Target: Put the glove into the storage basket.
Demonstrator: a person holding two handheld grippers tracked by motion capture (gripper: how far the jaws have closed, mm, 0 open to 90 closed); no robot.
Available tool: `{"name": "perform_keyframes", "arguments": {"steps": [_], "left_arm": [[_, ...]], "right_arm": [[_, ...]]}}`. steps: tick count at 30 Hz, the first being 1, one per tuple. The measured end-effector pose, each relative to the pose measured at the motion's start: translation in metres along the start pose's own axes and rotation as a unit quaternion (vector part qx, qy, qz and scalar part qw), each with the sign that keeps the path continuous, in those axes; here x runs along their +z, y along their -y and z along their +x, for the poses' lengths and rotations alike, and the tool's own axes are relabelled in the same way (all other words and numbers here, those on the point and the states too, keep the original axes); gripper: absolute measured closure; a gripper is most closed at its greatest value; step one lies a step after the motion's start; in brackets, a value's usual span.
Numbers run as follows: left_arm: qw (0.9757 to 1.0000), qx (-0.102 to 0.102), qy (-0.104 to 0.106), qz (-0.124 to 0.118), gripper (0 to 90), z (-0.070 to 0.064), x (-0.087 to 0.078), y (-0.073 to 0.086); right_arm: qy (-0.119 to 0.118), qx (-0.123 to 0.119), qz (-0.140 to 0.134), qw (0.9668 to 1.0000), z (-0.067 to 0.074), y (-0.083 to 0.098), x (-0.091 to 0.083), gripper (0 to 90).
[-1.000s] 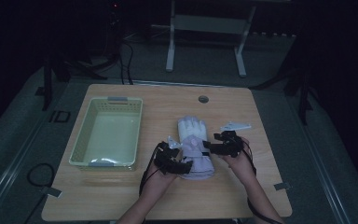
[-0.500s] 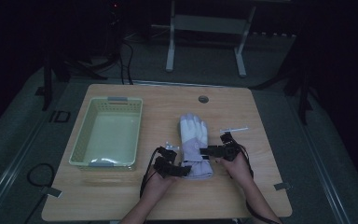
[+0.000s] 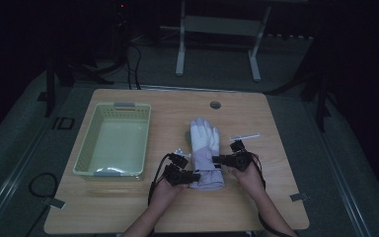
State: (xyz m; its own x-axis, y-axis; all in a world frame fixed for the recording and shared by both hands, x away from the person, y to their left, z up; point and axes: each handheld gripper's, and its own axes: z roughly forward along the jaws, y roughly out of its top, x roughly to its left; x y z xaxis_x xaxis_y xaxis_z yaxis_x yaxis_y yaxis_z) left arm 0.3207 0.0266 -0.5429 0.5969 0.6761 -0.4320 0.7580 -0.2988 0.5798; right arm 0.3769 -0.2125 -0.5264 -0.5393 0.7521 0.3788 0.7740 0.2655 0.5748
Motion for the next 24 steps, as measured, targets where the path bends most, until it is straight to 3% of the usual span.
{"name": "perform_keyframes", "arguments": {"steps": [7, 18, 24], "left_arm": [[0.9998, 0.02, -0.005, -0.003, 74.4, -0.005, -0.017, -0.01], [0.9991, 0.039, -0.013, -0.007, 74.6, -0.008, -0.049, -0.028], [0.9984, 0.048, -0.03, -0.003, 74.6, -0.005, -0.072, -0.039]], "right_arm": [[0.024, -0.036, -0.026, 0.9987, 0.02, -0.009, -0.015, 78.5], [0.027, -0.046, -0.049, 0.9974, 0.041, -0.027, -0.031, 78.8], [0.033, -0.062, -0.064, 0.9955, 0.06, -0.046, -0.035, 78.8]]}}
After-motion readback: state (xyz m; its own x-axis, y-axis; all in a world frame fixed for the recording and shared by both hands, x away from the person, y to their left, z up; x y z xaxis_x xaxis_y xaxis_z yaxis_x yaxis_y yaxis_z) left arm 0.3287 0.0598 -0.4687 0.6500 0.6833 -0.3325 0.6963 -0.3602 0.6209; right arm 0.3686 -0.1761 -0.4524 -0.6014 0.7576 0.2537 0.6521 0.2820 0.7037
